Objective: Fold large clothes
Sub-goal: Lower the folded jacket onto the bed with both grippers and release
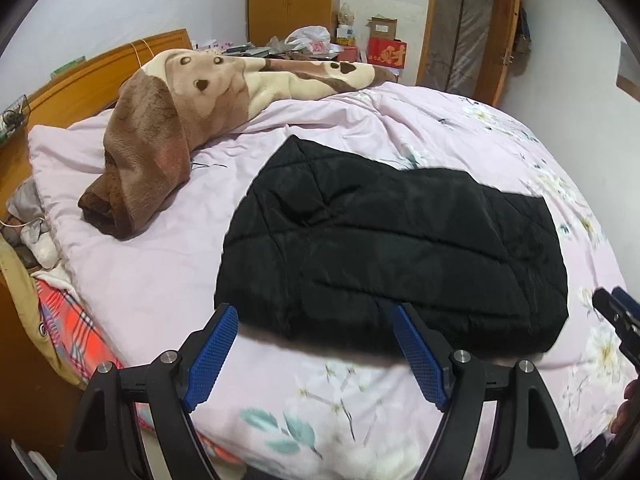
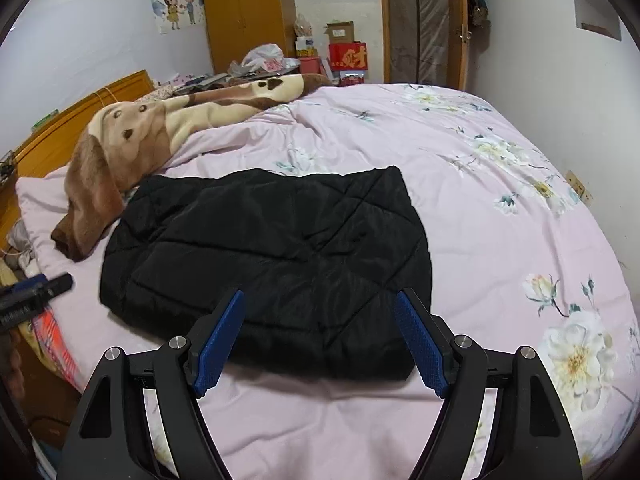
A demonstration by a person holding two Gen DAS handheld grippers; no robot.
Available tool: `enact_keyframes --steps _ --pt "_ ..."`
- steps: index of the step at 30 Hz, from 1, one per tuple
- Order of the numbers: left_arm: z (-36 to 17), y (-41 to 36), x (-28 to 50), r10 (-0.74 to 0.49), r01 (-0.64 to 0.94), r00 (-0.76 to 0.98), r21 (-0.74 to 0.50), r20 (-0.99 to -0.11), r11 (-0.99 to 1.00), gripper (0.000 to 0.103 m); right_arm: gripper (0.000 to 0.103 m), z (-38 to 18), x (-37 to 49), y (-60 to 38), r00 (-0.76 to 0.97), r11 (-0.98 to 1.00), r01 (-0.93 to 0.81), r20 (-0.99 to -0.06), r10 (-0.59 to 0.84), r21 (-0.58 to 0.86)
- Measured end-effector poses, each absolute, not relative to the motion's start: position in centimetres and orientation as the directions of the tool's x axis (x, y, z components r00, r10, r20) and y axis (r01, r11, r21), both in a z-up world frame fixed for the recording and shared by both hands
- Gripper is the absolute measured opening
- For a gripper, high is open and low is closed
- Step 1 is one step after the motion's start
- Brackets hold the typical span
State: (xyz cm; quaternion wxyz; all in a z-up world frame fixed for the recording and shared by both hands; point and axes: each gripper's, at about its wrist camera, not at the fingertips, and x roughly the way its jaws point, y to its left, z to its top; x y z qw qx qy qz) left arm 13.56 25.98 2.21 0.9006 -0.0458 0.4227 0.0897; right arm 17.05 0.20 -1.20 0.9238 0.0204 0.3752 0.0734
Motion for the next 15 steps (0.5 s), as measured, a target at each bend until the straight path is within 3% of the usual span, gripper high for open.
enact_keyframes --steps 7,10,15 --pt "2.2 23.0 10.1 0.117 -0.188 0.631 -0.005 -0.767 0.982 0.08 0.077 -1.1 13.7 1.5 0.712 0.989 -0.13 -0.688 0.139 0.065" --pt "2.6 21.8 9.1 0.179 -0.197 0.644 0.065 -0.743 0.978 0.08 0.077 -0.9 12.5 1.9 0.722 0.99 -0.136 -0.68 0.125 0.037" --pt "3.6 20.7 7.3 0.139 -0.166 0.676 0.034 -0.724 0.986 0.08 0.077 -0.3 11.2 1.8 0.74 0.992 -0.124 -0.663 0.118 0.038"
